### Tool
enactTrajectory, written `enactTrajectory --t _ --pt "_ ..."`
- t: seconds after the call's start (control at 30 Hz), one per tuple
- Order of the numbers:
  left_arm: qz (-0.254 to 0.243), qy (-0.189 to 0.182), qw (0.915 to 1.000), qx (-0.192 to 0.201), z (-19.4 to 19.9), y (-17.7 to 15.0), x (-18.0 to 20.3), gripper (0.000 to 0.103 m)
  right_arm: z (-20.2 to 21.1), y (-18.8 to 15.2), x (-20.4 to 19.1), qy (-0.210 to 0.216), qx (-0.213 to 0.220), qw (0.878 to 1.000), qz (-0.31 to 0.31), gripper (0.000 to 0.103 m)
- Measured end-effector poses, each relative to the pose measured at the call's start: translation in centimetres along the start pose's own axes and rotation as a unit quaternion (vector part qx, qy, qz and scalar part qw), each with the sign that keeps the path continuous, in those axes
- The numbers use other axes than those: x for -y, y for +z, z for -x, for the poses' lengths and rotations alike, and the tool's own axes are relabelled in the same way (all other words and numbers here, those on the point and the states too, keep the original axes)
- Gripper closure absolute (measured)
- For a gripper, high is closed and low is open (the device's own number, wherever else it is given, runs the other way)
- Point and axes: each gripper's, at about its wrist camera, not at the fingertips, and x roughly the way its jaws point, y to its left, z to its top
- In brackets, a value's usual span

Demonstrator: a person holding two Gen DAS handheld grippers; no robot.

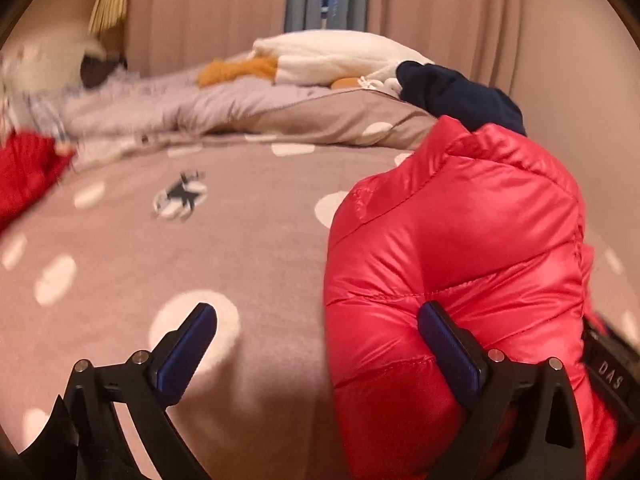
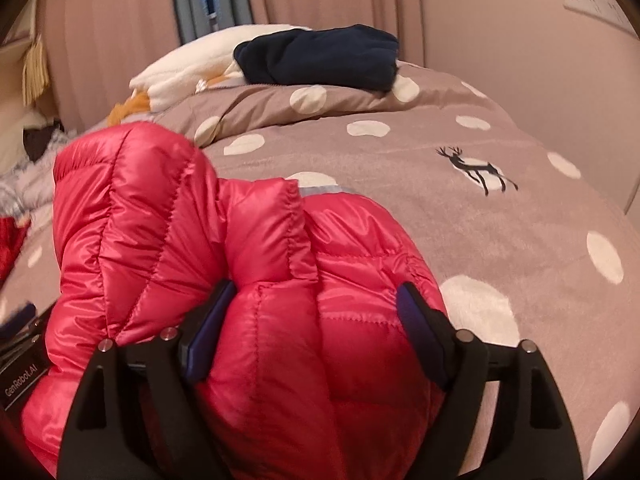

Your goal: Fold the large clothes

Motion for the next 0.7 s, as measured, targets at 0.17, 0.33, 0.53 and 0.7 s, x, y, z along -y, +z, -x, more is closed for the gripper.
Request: enactTrajectory --t 0.17,0.33,0.53,0.7 --pt "0.055 -0.034 0.9972 -0.039 0.2 1.1 -1.5 0.003 1.2 0.1 1.2 0.045 -0.02 0.997 -0.065 0.014" --pt "0.051 -0.021 0.9982 -0.022 1.9 1.4 -1.3 0.003 3.6 0.2 2.2 0.073 -0.029 0.99 -0.117 0.001" --pt "0.077 -0.011 0.9969 0.013 3.5 1.5 -2.0 0.003 7.0 0.7 1.5 0.089 0.003 0.99 -0.113 0.001" --pt "0.093 -0.03 0.9945 0.038 4.7 1.9 -3.1 0.003 8.9 1.4 0.4 0.089 0.03 0.993 -0.078 0.001"
